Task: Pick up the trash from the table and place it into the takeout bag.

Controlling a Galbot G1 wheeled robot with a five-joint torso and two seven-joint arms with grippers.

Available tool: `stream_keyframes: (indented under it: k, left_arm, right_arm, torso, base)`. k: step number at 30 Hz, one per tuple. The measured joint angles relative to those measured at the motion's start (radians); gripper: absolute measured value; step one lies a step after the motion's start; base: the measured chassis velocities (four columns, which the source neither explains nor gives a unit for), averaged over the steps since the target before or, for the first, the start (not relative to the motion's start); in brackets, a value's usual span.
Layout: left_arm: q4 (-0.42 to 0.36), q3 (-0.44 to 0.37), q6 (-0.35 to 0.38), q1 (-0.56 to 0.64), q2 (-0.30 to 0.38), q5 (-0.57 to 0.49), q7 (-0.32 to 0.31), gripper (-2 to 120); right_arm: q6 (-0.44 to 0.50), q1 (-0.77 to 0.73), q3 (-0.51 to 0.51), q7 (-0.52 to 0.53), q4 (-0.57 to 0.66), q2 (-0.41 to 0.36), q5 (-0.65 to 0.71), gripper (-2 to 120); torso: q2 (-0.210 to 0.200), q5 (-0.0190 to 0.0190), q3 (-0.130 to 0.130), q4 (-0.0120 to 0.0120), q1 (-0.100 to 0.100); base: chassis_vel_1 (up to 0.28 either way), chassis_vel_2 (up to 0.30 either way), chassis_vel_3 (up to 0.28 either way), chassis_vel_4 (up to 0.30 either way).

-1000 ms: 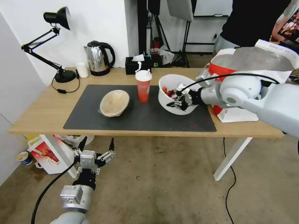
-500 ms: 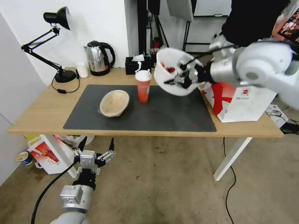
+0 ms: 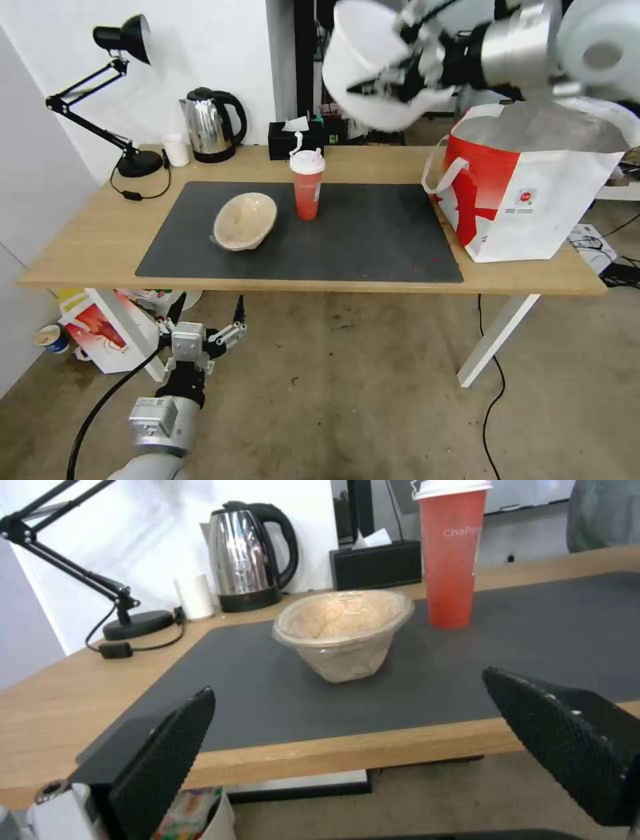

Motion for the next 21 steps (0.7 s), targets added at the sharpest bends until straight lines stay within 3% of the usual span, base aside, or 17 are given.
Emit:
stream_keyframes:
  k: [12, 21]
  left_arm:
    - [0.0, 0.0, 0.0, 0.0, 0.0, 0.0, 0.0, 100]
    - [0.0, 0.0, 0.0, 0.0, 0.0, 0.0, 0.0, 100]
  right_arm:
    - [0.0, 0.036, -0.038, -0.009, -0.044, 0.001, -0.006, 0]
    - [0.0, 0.058, -0.09, -0.055, -0.087, -0.048, -0.052, 0]
  torso:
    - [0.0, 0.0001, 0.0, -0.0001, 0.0]
    - [0.0, 0.0002, 0.0, -0.0001, 0.0]
  base:
    - [0.0, 0.0, 0.0, 0.0]
    - [0.0, 0.0, 0.0, 0.0]
